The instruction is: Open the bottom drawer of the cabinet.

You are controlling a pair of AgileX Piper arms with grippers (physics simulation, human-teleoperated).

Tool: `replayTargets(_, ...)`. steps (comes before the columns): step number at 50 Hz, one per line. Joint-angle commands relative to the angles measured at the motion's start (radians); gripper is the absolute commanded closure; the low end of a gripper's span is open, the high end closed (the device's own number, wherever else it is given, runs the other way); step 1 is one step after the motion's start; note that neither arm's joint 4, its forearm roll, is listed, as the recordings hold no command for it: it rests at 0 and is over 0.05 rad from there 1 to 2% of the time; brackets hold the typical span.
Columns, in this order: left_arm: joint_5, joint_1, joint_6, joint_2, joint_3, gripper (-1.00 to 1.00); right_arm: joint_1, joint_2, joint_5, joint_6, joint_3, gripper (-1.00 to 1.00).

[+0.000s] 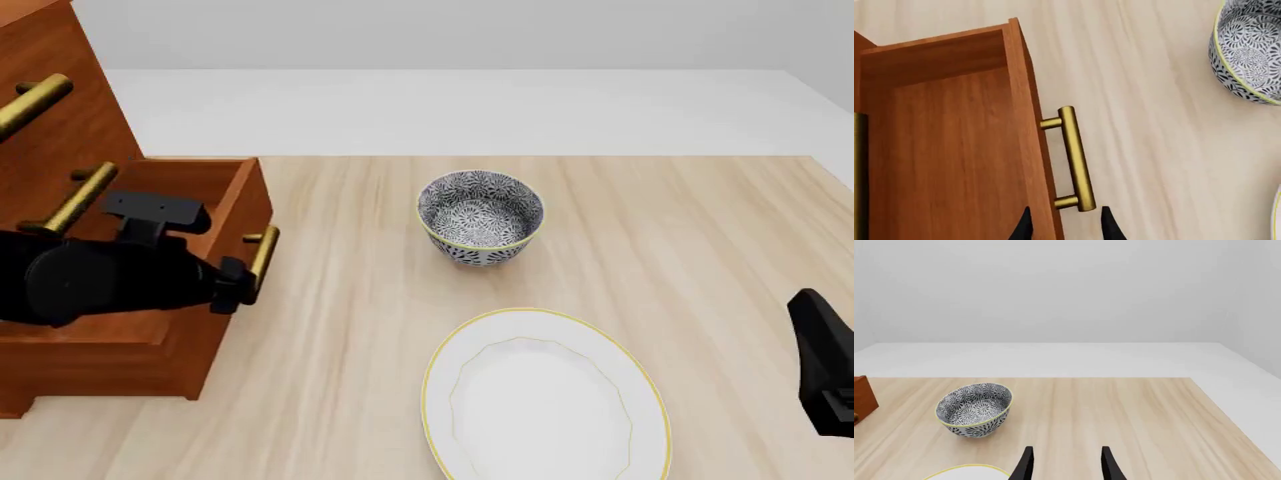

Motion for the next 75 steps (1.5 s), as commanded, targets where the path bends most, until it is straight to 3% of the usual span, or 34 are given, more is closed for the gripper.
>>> replayTargets(1, -0.023, -0.061, -0.023, 0.040, -0.020, -1.00, 0.000, 0.000, 0.000, 0.000, 0.000, -1.00)
replayTargets(19, -0.088, -0.154, -0.072, 0.121, -0.015, -1.00, 0.000, 0.000, 0.000, 0.000, 0.000, -1.00)
replayTargets(43, 0.007, -0.286, -0.103, 0.030, -0.088, -1.00, 0.000, 0.000, 0.000, 0.000, 0.000, -1.00)
replayTargets(47, 0.016, -0.292, -0.082, 0.008, -0.093, -1.00, 0.000, 0.000, 0.000, 0.000, 0.000, -1.00)
replayTargets(51, 0.032, -0.243, -0.032, -0.057, -0.092, -1.00, 0.000, 0.000, 0.000, 0.000, 0.000, -1.00)
replayTargets(53, 0.046, -0.182, 0.033, -0.142, -0.092, -1.00, 0.000, 0.000, 0.000, 0.000, 0.000, -1.00)
replayTargets(55, 0.091, -0.194, 0.040, -0.209, -0.115, -1.00, 0.000, 0.000, 0.000, 0.000, 0.000, -1.00)
replayTargets(58, 0.156, -0.157, 0.113, -0.365, -0.146, -1.00, 0.000, 0.000, 0.000, 0.000, 0.000, -1.00)
replayTargets(63, 0.243, -0.162, 0.152, -0.538, -0.184, -1.00, 0.000, 0.000, 0.000, 0.000, 0.000, -1.00)
replayTargets(67, 0.225, -0.205, 0.229, -0.700, -0.155, -1.00, 0.000, 0.000, 0.000, 0.000, 0.000, -1.00)
replayTargets(69, 0.243, -0.182, 0.227, -0.773, -0.152, -1.00, 0.000, 0.000, 0.000, 0.000, 0.000, -1.00)
replayTargets(72, 0.235, -0.213, 0.283, -0.859, -0.122, -1.00, 0.000, 0.000, 0.000, 0.000, 0.000, -1.00)
replayTargets(74, 0.270, -0.200, 0.227, -0.910, -0.123, -1.00, 0.000, 0.000, 0.000, 0.000, 0.000, -1.00)
replayTargets(75, 0.273, -0.187, 0.243, -0.951, -0.111, -1.00, 0.000, 0.000, 0.000, 0.000, 0.000, -1.00)
